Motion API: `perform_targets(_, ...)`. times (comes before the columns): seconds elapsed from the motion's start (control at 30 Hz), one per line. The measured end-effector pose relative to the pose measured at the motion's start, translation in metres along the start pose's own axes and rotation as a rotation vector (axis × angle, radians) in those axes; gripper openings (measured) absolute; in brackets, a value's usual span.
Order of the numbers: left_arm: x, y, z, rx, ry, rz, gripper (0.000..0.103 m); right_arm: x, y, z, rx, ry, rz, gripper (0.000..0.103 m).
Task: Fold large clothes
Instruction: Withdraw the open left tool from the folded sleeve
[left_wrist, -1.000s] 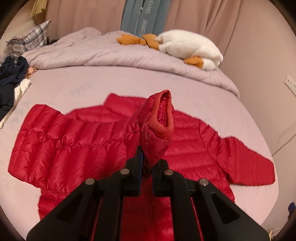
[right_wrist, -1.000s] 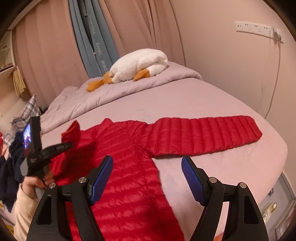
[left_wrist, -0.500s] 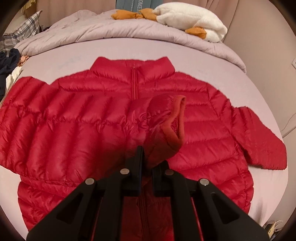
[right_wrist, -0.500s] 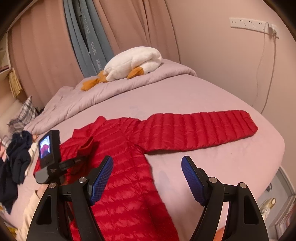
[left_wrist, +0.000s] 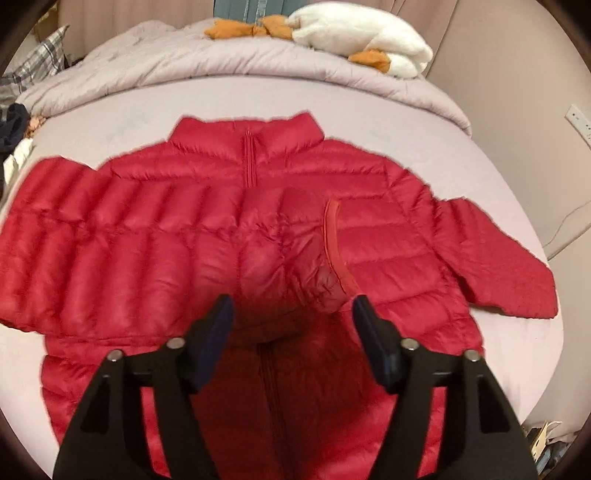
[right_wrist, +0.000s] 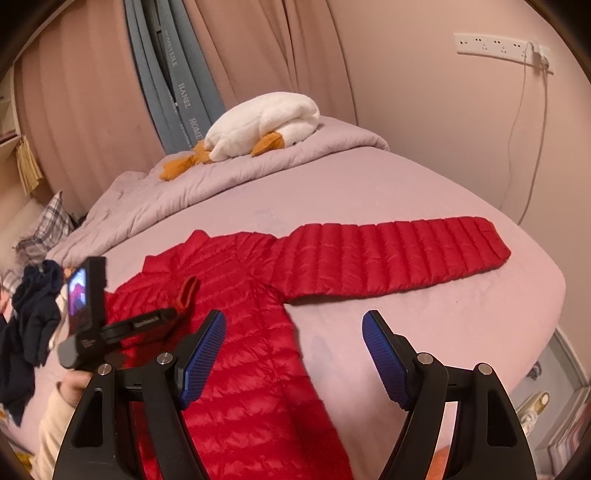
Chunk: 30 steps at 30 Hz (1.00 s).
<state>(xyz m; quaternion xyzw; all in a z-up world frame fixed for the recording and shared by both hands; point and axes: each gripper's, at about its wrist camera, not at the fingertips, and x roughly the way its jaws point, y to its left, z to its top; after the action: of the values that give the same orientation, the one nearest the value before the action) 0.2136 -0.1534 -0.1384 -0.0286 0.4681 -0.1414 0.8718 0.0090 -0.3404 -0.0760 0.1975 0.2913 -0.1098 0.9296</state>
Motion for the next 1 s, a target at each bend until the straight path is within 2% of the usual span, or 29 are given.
perform_targets(0.13,-0.037,0.005,0.004,-0.014,-0.062,-0.029,0.084,0.000,0.001,0.000,0.000,-0.002,0.011,0.077)
perform_targets(0.3,-0.087,0.025,0.004,-0.051,-0.147,-0.003,0.095,0.001,0.005,-0.001,-0.011,-0.003,0.040,0.077)
perform_targets(0.6,-0.141,0.087,-0.038,-0.219,-0.202,0.076,0.098,0.020,0.021,0.002,-0.055,0.039,0.080,0.077)
perform_targets(0.77,-0.152,0.123,-0.068,-0.326,-0.195,0.100,0.098,0.035,0.038,0.004,-0.093,0.081,0.099,0.077)
perform_targets(0.87,-0.154,0.137,-0.085,-0.358,-0.189,0.134,0.098,0.044,0.051,0.006,-0.120,0.104,0.122,0.077)
perform_targets(1.0,-0.154,0.153,-0.101,-0.399,-0.179,0.140,0.098,0.066,0.069,0.013,-0.152,0.155,0.144,0.077)
